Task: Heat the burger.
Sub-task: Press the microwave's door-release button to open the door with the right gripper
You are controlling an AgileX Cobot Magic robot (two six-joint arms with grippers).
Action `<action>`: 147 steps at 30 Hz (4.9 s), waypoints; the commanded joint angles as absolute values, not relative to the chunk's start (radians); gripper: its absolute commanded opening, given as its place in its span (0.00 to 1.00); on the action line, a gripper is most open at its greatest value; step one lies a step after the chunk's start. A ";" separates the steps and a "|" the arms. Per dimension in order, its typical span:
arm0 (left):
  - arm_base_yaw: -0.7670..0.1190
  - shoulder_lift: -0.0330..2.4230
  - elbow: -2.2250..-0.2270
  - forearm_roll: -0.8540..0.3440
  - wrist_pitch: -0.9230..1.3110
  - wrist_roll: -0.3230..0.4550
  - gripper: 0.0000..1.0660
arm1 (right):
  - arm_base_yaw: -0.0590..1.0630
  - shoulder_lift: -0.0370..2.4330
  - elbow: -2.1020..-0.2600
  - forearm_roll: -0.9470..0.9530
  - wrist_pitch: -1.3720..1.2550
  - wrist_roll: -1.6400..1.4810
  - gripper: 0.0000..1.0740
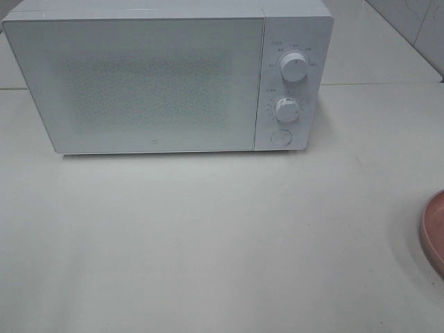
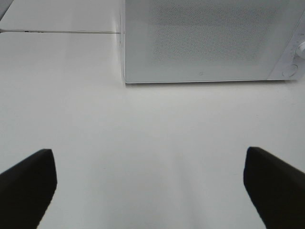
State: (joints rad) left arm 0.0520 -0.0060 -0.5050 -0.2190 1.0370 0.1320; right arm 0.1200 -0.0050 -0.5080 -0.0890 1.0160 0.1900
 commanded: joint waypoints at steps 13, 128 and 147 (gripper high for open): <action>0.054 -0.026 -0.505 -0.227 1.032 0.126 0.94 | 0.118 -0.030 -0.507 -0.093 1.006 0.198 0.70; 0.054 -0.026 -0.505 -0.227 1.032 0.126 0.94 | 0.842 1.656 -0.341 0.828 -1.190 -0.218 0.70; 0.054 -0.026 -0.505 -0.227 1.032 0.126 0.94 | 0.842 1.656 -0.341 0.827 -1.130 0.574 0.46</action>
